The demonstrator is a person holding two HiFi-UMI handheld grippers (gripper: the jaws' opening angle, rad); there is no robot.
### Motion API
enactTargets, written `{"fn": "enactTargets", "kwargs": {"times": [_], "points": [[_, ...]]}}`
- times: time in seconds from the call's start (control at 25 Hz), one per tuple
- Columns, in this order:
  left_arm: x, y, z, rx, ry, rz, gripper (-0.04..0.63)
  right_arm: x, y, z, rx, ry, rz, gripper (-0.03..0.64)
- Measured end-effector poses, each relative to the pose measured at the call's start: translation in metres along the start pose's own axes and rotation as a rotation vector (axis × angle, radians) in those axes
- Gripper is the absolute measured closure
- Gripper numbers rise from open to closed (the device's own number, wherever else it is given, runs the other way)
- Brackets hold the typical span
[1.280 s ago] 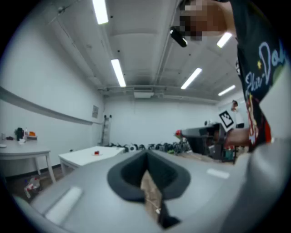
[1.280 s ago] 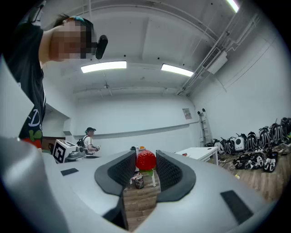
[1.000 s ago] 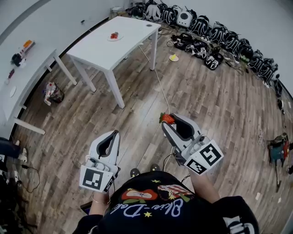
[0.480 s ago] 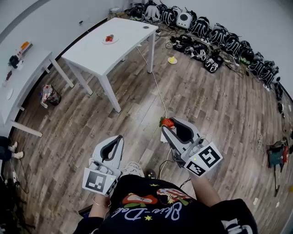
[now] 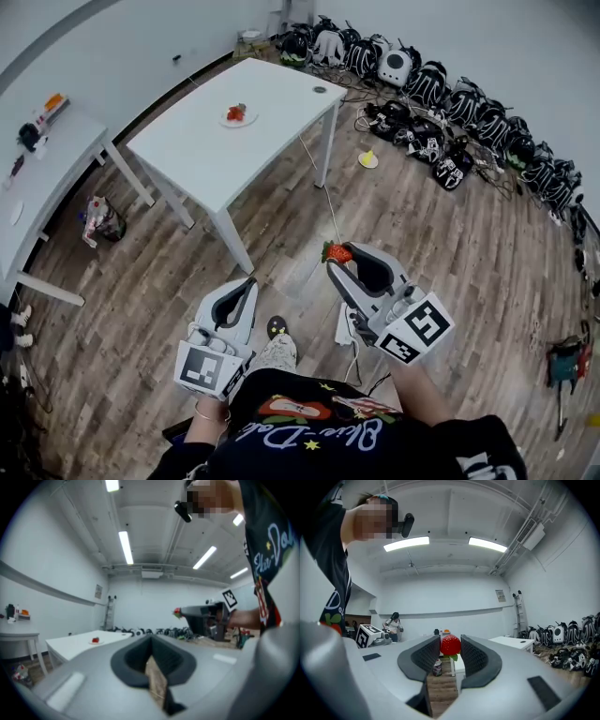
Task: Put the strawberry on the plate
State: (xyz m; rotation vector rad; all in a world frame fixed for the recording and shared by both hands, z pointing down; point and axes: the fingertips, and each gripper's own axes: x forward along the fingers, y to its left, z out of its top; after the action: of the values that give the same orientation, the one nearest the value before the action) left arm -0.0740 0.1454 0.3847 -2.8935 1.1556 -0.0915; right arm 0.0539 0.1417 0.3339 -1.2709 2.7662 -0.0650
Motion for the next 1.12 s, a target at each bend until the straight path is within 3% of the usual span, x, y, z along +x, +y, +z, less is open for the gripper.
{"fn": "enactTargets", "kwargs": {"times": [0.2,0.52,0.72,0.92,1.12], "points": [[0.078,0.093,0.023,0.027,-0.042,0.012,0.598,0.100,-0.073,0.011,-0.013,0.000,0.022,0.474],[0.169,0.194,0.013,0.011,0.013,0.078,0.598,0.225,-0.174,-0.013,0.009,0.081,0.091,0.474],[0.242,0.250,0.004,-0.020,0.027,0.168,0.598,0.310,-0.265,-0.040,-0.024,0.153,0.175,0.474],[0.320,0.309,0.011,-0.029,0.024,0.302,0.598,0.401,-0.352,-0.077,-0.099,0.293,0.312,0.474],[0.371,0.348,0.016,-0.030,0.030,0.423,0.598,0.483,-0.400,-0.129,-0.226,0.451,0.460,0.474]]}}
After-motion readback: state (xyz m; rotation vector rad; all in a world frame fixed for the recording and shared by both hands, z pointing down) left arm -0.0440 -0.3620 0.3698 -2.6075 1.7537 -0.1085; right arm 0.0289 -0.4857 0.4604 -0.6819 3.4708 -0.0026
